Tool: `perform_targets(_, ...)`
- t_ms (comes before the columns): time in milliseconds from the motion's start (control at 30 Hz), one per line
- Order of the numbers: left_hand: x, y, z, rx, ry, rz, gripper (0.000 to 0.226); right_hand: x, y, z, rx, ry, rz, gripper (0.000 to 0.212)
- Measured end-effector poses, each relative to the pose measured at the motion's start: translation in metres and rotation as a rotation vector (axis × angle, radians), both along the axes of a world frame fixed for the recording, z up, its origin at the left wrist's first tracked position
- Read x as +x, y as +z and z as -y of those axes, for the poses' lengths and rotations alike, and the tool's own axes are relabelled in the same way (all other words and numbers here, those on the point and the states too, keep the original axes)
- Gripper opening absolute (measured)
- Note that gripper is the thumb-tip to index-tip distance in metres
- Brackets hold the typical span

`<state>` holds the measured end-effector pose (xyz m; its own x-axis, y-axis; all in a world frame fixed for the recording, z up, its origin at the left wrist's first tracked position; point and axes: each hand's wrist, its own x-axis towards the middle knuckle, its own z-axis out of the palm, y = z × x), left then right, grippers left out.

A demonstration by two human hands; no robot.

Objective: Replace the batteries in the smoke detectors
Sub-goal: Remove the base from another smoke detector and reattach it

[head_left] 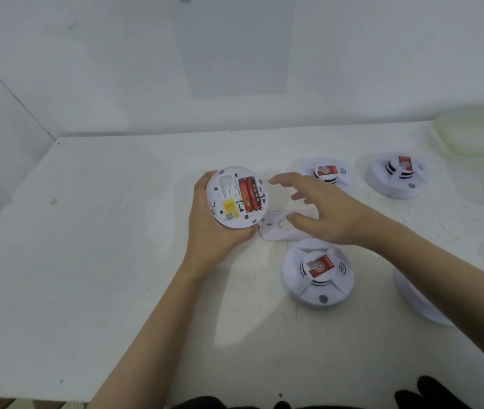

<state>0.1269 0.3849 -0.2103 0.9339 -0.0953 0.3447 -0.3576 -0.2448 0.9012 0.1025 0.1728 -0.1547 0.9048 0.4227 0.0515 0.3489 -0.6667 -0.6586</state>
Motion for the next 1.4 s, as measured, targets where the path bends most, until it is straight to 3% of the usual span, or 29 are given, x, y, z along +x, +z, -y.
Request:
perform_targets(200,-0.016,0.034,0.026,0.013,-0.054,0.099,0.093,-0.019,0.019,0.005,-0.022,-0.112,0.246,0.044)
perform_targets(367,-0.025,0.053,0.051,0.079,-0.111,0.127,0.095,-0.036,0.033,0.017,0.053,-0.223,0.301,0.033)
perform_targets(667,-0.042,0.068,0.106,0.156,-0.206,0.186,0.090,-0.065,0.047,0.054,0.094,-0.435,0.290,0.028)
perform_targets(1400,-0.090,0.066,0.227,0.109,-0.444,0.149,0.089,-0.133,0.050,0.172,0.159,-0.528,0.165,0.025)
